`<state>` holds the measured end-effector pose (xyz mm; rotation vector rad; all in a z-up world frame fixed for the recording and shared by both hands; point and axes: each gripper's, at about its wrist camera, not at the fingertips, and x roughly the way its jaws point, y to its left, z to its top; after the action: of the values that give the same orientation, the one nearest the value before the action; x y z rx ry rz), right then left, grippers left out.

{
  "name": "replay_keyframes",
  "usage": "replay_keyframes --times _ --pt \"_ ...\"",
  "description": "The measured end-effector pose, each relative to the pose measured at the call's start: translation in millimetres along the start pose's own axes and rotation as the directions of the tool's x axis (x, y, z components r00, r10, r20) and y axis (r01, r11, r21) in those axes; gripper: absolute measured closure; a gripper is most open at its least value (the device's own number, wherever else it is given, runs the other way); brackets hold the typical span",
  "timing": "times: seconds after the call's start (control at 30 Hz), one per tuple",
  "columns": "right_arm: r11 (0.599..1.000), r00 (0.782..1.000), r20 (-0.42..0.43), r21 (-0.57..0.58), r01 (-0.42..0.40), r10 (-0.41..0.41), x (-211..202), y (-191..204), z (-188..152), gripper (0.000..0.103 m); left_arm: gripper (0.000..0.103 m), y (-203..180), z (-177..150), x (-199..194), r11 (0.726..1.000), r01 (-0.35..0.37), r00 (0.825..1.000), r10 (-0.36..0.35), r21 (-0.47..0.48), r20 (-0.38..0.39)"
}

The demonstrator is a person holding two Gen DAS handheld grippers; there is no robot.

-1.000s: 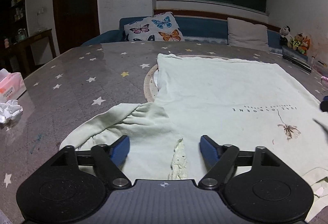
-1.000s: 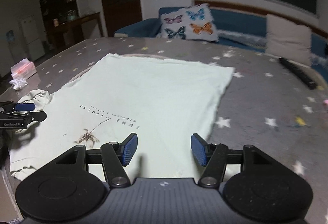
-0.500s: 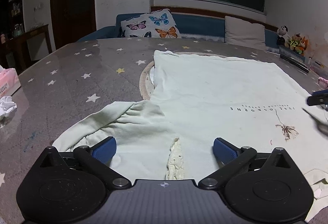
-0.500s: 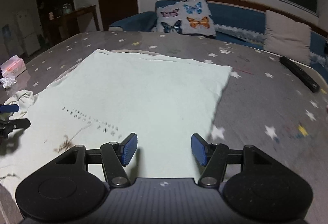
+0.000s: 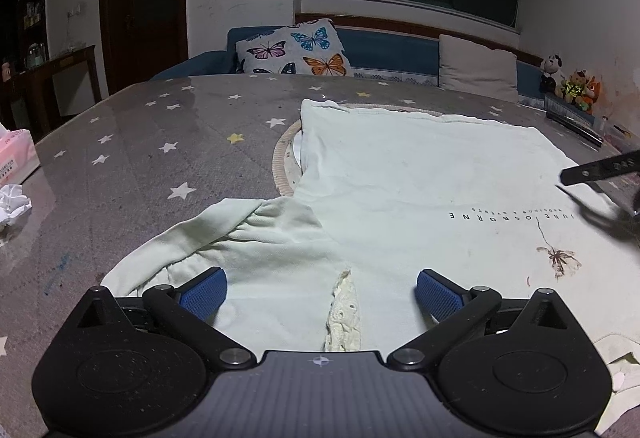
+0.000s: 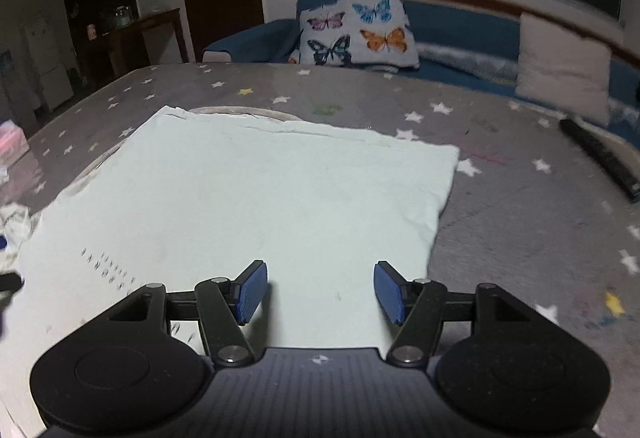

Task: Fold clothes

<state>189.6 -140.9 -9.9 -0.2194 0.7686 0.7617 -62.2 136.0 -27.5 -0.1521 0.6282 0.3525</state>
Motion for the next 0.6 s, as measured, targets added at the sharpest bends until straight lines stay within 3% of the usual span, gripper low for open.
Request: replay_keyframes --times 0.17,0.3,0.47,0.6 --pt "0.997 0.999 0.006 0.074 0.036 -0.037 9.9 -21.5 13.1 0.041 0.000 0.7 -0.6 0.0 1.000 0.002 1.000 -0.002 -0.002 0.001" --pt "1.000 1.000 0.021 0.019 0.014 -0.014 13.5 -15.5 22.6 0.040 0.000 1.0 -0.3 0.2 1.000 0.002 1.000 -0.002 -0.002 0.001" --pt "0.998 0.998 -0.021 0.031 0.061 -0.061 37.2 -26.8 33.9 0.040 0.000 2.0 -1.0 -0.4 1.000 0.006 1.000 -0.006 -0.007 0.003" --pt "0.995 0.998 -0.001 0.076 0.059 -0.060 41.4 -39.9 46.7 0.040 0.000 0.9 -0.9 -0.3 1.000 0.003 1.000 -0.003 -0.001 -0.002"
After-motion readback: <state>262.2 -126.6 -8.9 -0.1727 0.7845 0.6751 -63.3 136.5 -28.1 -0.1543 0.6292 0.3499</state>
